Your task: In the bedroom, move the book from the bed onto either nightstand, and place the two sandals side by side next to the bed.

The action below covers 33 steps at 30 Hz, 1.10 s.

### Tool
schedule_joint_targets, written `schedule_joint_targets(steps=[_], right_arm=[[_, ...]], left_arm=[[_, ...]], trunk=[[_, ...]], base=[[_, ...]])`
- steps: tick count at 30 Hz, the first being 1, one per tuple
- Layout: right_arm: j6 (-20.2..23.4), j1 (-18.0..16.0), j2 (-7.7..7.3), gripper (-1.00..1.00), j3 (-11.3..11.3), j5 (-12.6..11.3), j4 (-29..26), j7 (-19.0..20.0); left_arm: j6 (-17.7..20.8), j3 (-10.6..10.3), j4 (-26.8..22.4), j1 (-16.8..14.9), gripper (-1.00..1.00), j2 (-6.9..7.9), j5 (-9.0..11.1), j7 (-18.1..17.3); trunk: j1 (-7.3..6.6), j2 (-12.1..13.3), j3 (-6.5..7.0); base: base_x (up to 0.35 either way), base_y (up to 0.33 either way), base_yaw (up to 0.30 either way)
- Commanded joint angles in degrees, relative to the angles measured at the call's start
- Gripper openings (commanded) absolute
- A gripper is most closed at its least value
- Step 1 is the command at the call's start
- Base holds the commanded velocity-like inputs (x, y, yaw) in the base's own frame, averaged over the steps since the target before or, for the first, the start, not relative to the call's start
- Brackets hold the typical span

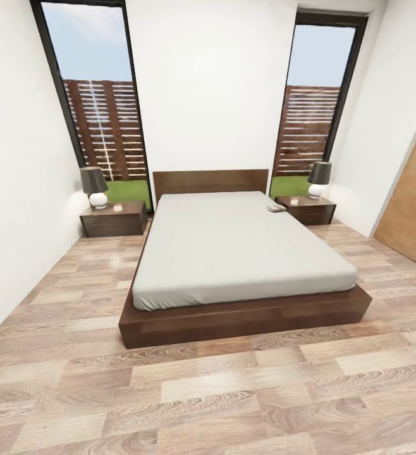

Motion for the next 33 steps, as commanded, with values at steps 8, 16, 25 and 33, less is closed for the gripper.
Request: schedule_joint_targets(steps=[8, 16, 25, 33], right_arm=[[0.0, 0.0, -0.01, 1.0, 0.4, 0.1, 0.0, -0.4], [0.0, 0.0, -0.01, 1.0, 0.4, 0.0, 0.0, -0.4], [0.0, 0.0, -0.01, 1.0, 0.4, 0.0, 0.0, -0.4], [0.0, 0.0, -0.01, 1.0, 0.4, 0.0, 0.1, -0.4]], left_arm=[[0.0, 0.0, 0.0, 0.0, 1.0, 0.02, 0.0, -0.2], [0.0, 0.0, 0.0, 0.0, 1.0, 0.02, 0.0, -0.2], [0.0, 0.0, 0.0, 0.0, 1.0, 0.02, 0.0, -0.2], [0.0, 0.0, 0.0, 0.0, 1.0, 0.02, 0.0, -0.2]], trunk=[[0.0, 0.0, -0.05], [0.0, 0.0, -0.06], [0.0, 0.0, -0.14], [0.0, 0.0, -0.16]], base=[[0.0, -0.015, 0.015], [0.0, -0.081, 0.021], [0.0, -0.027, 0.123], [0.0, -0.005, 0.039]])
